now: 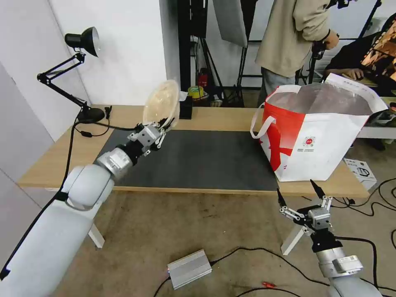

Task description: Pick up the trash from the table and place it into the takeout bag.

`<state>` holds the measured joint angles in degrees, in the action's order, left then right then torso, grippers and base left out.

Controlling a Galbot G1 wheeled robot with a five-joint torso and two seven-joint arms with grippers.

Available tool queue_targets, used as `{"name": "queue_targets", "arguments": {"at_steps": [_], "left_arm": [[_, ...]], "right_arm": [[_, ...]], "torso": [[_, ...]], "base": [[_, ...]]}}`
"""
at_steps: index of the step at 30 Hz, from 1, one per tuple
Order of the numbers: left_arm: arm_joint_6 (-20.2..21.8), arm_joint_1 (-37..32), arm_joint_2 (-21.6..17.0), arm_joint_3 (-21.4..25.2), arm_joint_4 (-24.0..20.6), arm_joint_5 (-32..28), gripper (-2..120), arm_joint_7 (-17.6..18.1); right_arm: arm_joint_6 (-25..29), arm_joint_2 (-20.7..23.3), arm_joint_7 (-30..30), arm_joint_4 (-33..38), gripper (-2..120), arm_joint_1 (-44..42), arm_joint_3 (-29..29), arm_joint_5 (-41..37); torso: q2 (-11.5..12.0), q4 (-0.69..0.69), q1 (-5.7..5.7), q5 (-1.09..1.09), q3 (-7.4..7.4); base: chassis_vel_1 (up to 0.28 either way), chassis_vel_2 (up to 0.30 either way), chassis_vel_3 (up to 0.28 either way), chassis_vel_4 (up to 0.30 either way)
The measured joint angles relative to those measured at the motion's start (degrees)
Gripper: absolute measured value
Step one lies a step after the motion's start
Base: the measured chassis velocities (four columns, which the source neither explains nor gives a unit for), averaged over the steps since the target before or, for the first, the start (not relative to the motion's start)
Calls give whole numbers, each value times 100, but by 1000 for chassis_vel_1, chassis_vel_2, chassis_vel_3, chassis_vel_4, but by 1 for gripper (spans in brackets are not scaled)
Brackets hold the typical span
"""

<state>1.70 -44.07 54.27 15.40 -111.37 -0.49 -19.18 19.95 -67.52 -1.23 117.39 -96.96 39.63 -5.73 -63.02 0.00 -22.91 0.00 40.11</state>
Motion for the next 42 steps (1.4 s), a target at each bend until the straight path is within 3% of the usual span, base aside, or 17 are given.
{"name": "queue_targets", "arguments": {"at_steps": [9,14,29,32,42], "left_arm": [[8,817,6,-602,309,-105,0,106],[13,1325,205,-997,583,-101,0,113],[41,2375,922,-1861,1283,66,0,136],[44,2704,1230,-2128,1589,167,0,136],[132,3162,1824,-2450,2129,502,0,113]], "right_arm": [[0,0,0,0,100,0,0,0],[0,0,0,0,100,0,0,0],[0,0,0,0,100,0,0,0],[0,0,0,0,100,0,0,0],[0,0,0,0,100,0,0,0]], "torso": [[0,-1,-1,0,0],[0,0,-1,1,0],[0,0,-1,1,0],[0,1,-1,1,0],[0,1,-1,1,0]], "base": [[0,0,0,0],[0,0,0,0],[0,0,0,0],[0,0,0,0],[0,0,0,0]]}}
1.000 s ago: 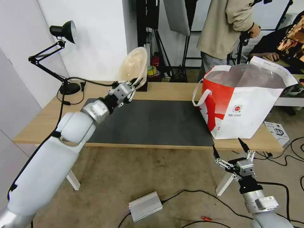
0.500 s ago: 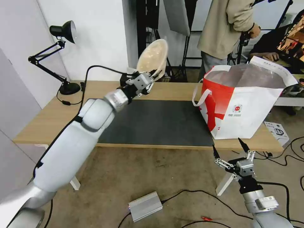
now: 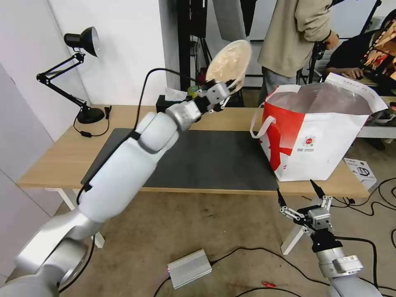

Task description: Pick up the trash from the table and place it into the takeout bag.

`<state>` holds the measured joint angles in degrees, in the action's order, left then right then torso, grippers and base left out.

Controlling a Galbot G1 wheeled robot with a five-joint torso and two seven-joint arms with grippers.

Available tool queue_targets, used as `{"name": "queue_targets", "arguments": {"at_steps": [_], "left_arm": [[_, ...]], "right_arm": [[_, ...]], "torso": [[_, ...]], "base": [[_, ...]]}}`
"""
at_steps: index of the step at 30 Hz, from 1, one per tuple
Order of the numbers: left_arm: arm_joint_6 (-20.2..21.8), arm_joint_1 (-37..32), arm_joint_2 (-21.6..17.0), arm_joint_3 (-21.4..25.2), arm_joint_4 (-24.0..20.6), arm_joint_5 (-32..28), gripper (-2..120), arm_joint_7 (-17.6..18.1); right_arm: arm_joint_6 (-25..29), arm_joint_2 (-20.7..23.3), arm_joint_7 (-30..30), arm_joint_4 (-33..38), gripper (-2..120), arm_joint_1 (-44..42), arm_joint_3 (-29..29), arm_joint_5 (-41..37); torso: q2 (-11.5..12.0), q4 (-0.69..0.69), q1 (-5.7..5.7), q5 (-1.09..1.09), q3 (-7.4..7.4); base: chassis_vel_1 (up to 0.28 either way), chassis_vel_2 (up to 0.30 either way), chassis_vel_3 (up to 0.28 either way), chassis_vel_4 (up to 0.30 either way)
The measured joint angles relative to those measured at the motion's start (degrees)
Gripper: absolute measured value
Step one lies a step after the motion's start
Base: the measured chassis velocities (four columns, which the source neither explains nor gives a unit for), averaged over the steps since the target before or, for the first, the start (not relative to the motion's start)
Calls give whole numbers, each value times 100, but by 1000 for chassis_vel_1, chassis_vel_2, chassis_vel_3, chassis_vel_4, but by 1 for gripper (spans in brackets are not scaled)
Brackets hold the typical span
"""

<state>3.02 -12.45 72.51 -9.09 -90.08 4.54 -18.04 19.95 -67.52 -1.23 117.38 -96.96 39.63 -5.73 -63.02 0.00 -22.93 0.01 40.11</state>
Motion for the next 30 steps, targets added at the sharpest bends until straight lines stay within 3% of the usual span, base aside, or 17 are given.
{"name": "queue_targets", "arguments": {"at_steps": [30], "left_arm": [[-655,974,1032,-477,1531,752,0,-36]], "right_arm": [[0,0,0,0,100,1,0,0]], "torso": [[0,-1,1,-1,-1]], "base": [[0,0,0,0]]}}
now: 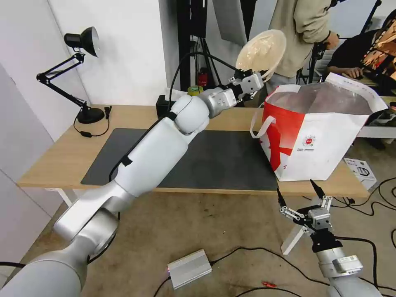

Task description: Pick up the trash from the table and place it into the takeout bag.

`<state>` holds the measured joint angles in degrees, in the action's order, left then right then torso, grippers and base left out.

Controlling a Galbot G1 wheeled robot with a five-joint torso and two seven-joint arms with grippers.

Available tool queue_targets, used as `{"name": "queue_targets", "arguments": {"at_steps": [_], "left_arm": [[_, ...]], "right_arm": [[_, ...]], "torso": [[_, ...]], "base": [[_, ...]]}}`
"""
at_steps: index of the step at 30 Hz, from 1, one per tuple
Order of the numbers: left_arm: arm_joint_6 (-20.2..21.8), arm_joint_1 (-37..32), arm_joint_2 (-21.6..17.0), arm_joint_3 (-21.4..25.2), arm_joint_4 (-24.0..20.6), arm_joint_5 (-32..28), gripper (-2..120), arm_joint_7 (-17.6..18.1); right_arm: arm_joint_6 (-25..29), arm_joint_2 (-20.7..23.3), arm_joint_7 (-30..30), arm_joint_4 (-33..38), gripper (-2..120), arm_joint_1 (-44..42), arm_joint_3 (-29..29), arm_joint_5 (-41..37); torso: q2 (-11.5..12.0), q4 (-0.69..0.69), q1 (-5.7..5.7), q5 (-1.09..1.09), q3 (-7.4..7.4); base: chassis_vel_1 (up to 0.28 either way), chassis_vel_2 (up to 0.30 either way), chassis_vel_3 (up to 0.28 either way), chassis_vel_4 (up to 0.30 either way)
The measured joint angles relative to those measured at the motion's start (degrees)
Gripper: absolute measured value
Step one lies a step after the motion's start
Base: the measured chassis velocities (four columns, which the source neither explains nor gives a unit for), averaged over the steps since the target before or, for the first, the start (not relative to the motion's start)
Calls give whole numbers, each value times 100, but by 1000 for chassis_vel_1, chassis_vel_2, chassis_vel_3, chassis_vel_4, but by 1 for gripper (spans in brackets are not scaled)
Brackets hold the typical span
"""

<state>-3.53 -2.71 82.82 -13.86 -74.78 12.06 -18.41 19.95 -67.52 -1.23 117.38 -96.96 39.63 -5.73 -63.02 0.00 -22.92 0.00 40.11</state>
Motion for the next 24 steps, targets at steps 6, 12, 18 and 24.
{"name": "queue_targets", "arguments": {"at_steps": [6,12,18,24], "left_arm": [[-79,167,184,-37,234,95,0,7],[-279,518,496,-135,704,241,0,17],[-499,736,766,-240,1123,422,0,23],[-630,858,865,-354,1372,572,0,80]], "right_arm": [[0,0,0,0,100,0,0,0],[0,0,0,0,100,0,0,0],[0,0,0,0,100,0,0,0],[0,0,0,0,100,0,0,0]], "torso": [[0,0,0,0,0],[0,0,0,0,0],[0,0,0,0,0],[0,1,0,0,0]], "base": [[0,0,0,0],[0,0,0,0],[0,0,0,0],[0,0,0,0]]}}
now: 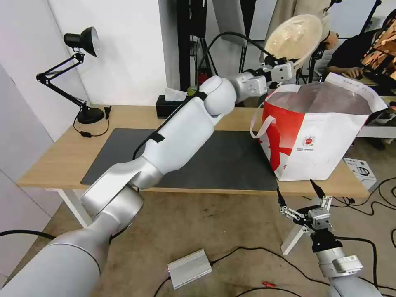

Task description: Pick up the trash from the table and place it into the takeout bag.

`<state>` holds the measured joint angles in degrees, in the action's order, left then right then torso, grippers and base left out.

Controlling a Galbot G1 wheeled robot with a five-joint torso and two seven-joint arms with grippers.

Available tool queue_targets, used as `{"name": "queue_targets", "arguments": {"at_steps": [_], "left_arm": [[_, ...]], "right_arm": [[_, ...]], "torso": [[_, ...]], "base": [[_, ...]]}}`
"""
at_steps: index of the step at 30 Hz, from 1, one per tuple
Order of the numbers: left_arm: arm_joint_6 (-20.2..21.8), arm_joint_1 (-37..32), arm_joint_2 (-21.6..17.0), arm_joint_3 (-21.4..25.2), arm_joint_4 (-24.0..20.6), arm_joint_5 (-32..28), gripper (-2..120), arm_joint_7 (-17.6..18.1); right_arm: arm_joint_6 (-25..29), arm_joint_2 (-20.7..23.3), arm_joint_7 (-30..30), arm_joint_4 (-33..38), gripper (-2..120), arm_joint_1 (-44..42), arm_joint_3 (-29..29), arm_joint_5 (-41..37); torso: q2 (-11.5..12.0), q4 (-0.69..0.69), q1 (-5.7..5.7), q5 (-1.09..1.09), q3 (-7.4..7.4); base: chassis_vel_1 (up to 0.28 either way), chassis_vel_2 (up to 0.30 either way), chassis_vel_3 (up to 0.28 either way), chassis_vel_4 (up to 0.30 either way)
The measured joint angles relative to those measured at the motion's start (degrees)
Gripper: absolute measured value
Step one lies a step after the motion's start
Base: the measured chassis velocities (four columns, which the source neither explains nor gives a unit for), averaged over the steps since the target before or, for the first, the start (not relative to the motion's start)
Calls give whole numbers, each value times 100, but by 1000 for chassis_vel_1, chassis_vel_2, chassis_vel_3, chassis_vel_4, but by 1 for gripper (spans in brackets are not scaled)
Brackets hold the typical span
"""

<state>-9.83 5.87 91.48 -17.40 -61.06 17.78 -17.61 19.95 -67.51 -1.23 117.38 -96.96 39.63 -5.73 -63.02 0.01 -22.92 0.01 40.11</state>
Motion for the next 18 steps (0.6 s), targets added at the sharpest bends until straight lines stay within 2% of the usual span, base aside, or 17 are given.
{"name": "queue_targets", "arguments": {"at_steps": [18], "left_arm": [[-247,203,-2,-718,515,582,0,179]], "right_arm": [[0,0,0,0,100,0,0,0]], "torso": [[0,-1,0,-1,0]], "base": [[0,0,0,0]]}}
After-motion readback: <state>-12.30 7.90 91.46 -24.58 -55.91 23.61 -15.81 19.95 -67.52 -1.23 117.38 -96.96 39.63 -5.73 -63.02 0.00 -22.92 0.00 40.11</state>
